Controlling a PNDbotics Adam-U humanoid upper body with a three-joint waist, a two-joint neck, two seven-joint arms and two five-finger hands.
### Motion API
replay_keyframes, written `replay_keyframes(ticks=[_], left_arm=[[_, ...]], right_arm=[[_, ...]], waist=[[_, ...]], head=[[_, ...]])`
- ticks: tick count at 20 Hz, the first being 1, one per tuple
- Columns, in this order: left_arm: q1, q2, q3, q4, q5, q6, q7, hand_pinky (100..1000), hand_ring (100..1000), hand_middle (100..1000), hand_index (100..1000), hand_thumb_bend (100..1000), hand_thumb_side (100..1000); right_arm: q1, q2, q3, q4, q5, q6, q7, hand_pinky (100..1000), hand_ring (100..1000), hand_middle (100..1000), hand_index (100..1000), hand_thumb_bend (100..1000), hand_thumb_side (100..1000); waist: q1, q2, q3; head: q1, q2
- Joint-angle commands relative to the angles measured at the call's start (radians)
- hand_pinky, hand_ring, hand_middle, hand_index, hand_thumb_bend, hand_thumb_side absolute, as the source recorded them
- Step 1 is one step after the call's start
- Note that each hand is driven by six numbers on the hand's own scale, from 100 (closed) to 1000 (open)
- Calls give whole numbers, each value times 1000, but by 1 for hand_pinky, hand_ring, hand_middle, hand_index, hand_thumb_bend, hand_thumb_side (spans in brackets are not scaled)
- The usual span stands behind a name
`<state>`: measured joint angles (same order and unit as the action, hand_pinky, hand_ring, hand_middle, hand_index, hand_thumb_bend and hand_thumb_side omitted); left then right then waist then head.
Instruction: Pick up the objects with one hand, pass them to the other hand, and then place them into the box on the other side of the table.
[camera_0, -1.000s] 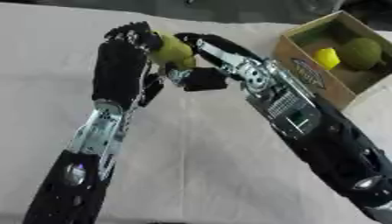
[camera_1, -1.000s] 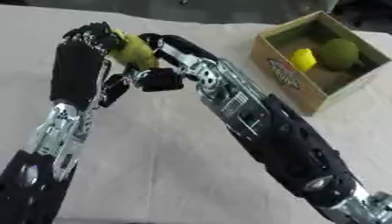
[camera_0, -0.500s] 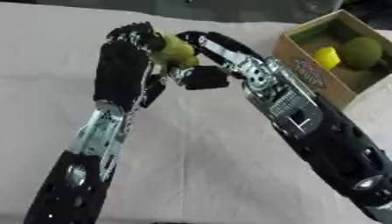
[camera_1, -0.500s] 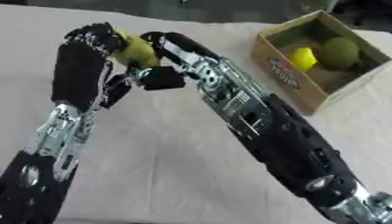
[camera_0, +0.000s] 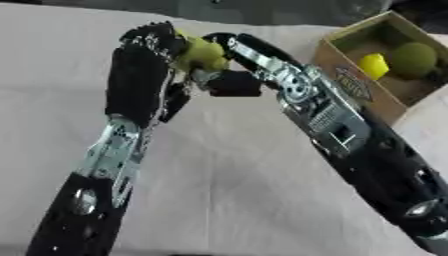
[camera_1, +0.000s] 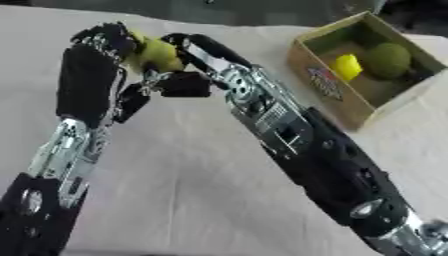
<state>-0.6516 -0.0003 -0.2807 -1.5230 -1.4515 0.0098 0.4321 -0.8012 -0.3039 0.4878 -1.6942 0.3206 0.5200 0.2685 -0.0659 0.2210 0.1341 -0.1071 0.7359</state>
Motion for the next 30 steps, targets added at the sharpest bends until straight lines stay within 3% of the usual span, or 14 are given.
replay_keyframes(ticks=[1,6,9,12,15,26,30], left_arm=[[-24,-13,-23,-42,15,-11,18,454,477,425,482,257,100],[-24,-13,-22,-35,21,-12,27,466,486,441,506,343,100],[-23,-13,-21,-31,22,-7,29,493,512,479,551,449,100],[-23,-13,-20,-31,23,-3,32,502,523,500,578,471,100],[-22,-12,-18,-27,13,3,26,558,581,576,665,633,100],[-17,-12,-11,-14,-29,29,-5,629,659,674,768,896,100],[-15,-12,-7,-10,-50,39,-24,637,670,688,786,954,128]], right_arm=[[-14,-5,7,-5,-26,-2,-13,990,711,503,728,100,505],[-15,-9,9,-8,-58,-6,-19,986,692,485,710,100,516],[-16,-10,10,-8,-65,-6,-15,984,678,464,690,100,528],[-16,-11,10,-10,-75,-3,-10,983,669,449,675,100,533],[-15,-14,8,-13,-84,1,-6,981,662,440,668,100,530],[-12,-21,-4,-26,-105,12,-13,983,655,429,659,100,519],[-10,-27,-11,-35,-115,18,-19,984,655,427,659,100,522]], waist=[[4,-15,-1],[5,-16,0],[5,-17,1],[5,-17,1],[5,-17,0],[7,-16,-4],[8,-15,-6]], head=[[2,-6],[2,-7],[2,-9],[2,-10],[3,-11],[5,-14],[7,-16]])
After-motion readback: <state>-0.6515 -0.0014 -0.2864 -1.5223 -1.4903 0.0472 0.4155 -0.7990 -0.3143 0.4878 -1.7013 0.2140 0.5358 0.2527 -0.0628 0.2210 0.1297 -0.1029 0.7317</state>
